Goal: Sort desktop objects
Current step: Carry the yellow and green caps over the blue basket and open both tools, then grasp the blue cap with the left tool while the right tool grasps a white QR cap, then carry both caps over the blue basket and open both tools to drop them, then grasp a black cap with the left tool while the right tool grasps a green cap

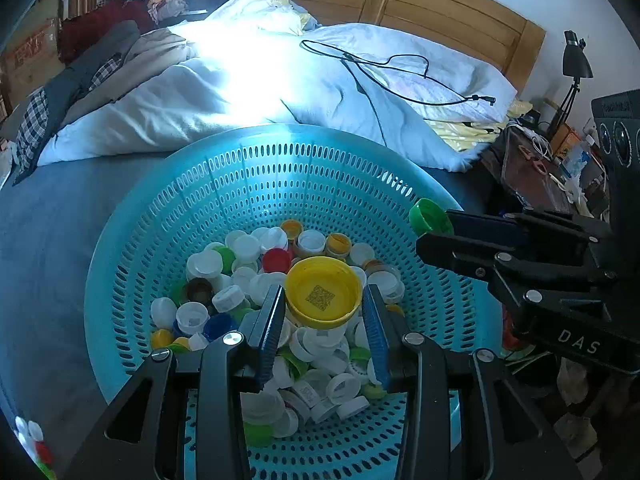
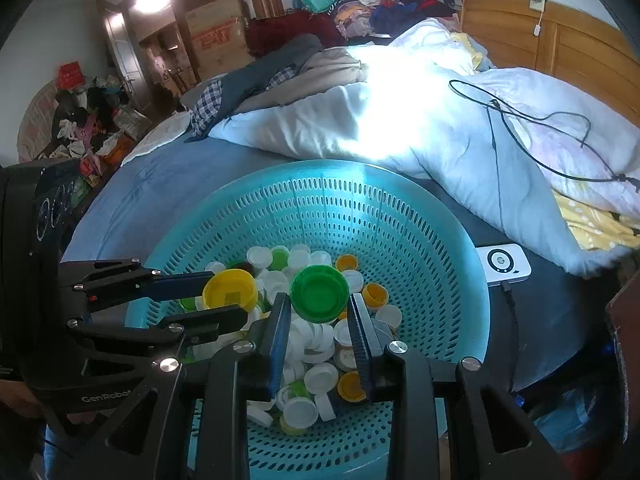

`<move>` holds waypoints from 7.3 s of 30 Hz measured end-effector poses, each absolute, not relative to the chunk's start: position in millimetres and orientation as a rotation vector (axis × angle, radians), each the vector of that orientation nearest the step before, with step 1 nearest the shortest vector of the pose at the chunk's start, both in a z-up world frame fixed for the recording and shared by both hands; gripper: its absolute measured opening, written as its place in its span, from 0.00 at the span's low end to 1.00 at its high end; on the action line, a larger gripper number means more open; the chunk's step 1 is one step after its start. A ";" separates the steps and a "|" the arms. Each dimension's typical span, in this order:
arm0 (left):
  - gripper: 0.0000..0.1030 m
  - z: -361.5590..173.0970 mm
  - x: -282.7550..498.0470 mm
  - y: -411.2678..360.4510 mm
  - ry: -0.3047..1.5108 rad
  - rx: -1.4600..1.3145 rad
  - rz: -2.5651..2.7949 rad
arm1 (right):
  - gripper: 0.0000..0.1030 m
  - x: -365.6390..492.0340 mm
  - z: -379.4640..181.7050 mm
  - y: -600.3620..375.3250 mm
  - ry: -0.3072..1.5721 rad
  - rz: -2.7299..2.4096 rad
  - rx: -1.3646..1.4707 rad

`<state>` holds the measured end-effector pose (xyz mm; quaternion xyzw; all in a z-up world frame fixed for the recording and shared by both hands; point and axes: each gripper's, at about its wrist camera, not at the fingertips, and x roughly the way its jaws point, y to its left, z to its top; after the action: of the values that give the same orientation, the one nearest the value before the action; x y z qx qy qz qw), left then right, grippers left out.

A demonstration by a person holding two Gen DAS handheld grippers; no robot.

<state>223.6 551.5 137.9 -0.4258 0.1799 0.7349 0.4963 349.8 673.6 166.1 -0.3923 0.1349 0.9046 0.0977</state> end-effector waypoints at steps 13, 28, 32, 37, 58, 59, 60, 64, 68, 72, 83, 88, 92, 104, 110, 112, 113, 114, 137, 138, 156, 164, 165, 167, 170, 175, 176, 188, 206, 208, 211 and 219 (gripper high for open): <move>0.44 144.6 207.1 481.9 0.316 -0.954 1.926 | 0.57 354.7 174.5 659.0 0.392 2.701 -1.092; 0.69 59.1 124.6 95.3 -0.091 -1.164 2.657 | 0.61 288.6 135.9 467.3 0.122 3.006 -1.395; 0.69 31.0 93.4 45.0 -0.172 -1.280 2.647 | 0.61 285.4 122.0 432.9 0.052 3.018 -1.488; 0.69 23.7 70.7 59.9 -0.061 -1.262 2.548 | 0.61 280.5 109.3 411.1 0.004 2.980 -1.578; 0.25 26.6 71.4 37.6 -0.133 -1.211 2.499 | 0.42 169.9 76.0 330.4 -0.185 3.097 -1.611; 0.25 27.0 71.0 37.9 -0.137 -1.213 2.496 | 0.42 157.4 68.1 323.5 -0.221 3.095 -1.616; 0.25 26.8 70.4 39.5 -0.140 -1.216 2.493 | 0.42 149.1 62.3 318.5 -0.249 3.095 -1.621; 0.25 25.4 67.5 41.1 -0.150 -1.222 2.476 | 0.42 122.5 35.4 293.5 -0.415 3.111 -1.663; 0.25 20.6 63.7 43.2 -0.151 -1.231 2.462 | 0.42 109.5 19.5 277.3 -0.480 3.139 -1.689; 0.25 12.3 60.6 43.7 -0.176 -1.257 2.450 | 0.42 95.8 18.2 267.5 -0.442 3.172 -1.665; 0.25 24.4 73.6 52.7 -0.155 -1.222 2.485 | 0.31 88.0 20.4 254.1 -0.382 3.150 -1.699; 0.25 53.6 94.5 72.5 -0.114 -1.130 2.516 | 0.31 121.4 54.5 272.8 -0.253 3.171 -1.614; 0.25 78.1 108.4 99.4 -0.051 -1.071 2.518 | 0.31 154.4 86.5 293.4 -0.175 3.182 -1.520; 0.25 137.2 142.0 209.2 0.087 -0.923 2.396 | 0.31 232.4 158.9 389.9 -0.013 3.115 -1.241; 0.25 150.8 152.8 261.8 0.163 -0.897 2.349 | 0.31 257.5 174.6 435.6 0.047 3.067 -1.159; 0.25 153.2 155.5 278.2 0.189 -0.893 2.332 | 0.31 265.9 179.0 449.8 0.058 3.052 -1.136; 0.25 154.5 156.9 285.1 0.199 -0.890 2.323 | 0.31 270.2 181.7 457.9 0.066 3.043 -1.119; 0.25 156.4 158.2 295.1 0.214 -0.885 2.312 | 0.31 274.4 183.9 465.5 0.074 3.034 -1.105; 0.25 164.5 188.5 444.4 0.394 -0.864 2.095 | 0.31 328.5 193.4 592.8 0.268 2.840 -0.978; 0.25 164.8 189.7 448.3 0.381 -0.867 2.076 | 0.31 328.9 192.6 594.7 0.272 2.836 -0.978; 0.25 169.0 202.1 476.6 0.354 -0.857 1.990 | 0.32 337.4 180.8 604.2 0.305 2.799 -0.996; 0.67 162.5 194.3 434.6 0.303 -0.829 2.079 | 0.48 339.5 185.0 599.7 0.303 2.799 -0.977; 0.67 157.8 189.8 418.2 0.296 -0.833 2.112 | 0.48 338.7 184.2 597.3 0.298 2.807 -0.981; 0.67 142.7 173.4 368.2 0.229 -0.886 2.196 | 0.49 335.4 181.5 587.9 0.288 2.828 -1.000; 0.67 119.1 153.0 295.0 0.117 -0.970 2.299 | 0.52 326.9 172.4 570.7 0.268 2.860 -1.049; 0.67 69.7 131.0 169.1 0.010 -1.154 2.497 | 0.53 309.5 155.9 533.5 0.219 2.914 -1.149; 0.67 63.1 129.5 152.6 -0.012 -1.173 2.519 | 0.54 306.5 152.7 526.1 0.210 2.921 -1.168; 0.60 13.2 112.5 133.9 0.037 -1.230 2.490 | 0.55 289.7 137.3 471.0 0.103 2.939 -1.307; 0.24 41.8 127.0 61.6 -0.232 -1.186 2.580 | 0.50 190.5 95.6 303.4 0.041 3.196 -1.616; 0.24 45.8 128.1 55.7 -0.241 -1.171 2.583 | 0.50 176.5 85.5 281.9 0.045 3.202 -1.661; 0.24 50.2 126.5 53.2 -0.231 -1.155 2.583 | 0.50 159.4 70.6 256.0 0.021 3.194 -1.724; 0.24 44.2 117.8 58.0 -0.230 -1.166 2.544 | 0.50 135.9 50.8 230.4 -0.080 3.148 -1.794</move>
<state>117.8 58.0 44.2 -0.4094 -0.0809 0.8934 0.1661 135.9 230.4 50.8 -0.4806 -0.0213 0.8435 -0.2390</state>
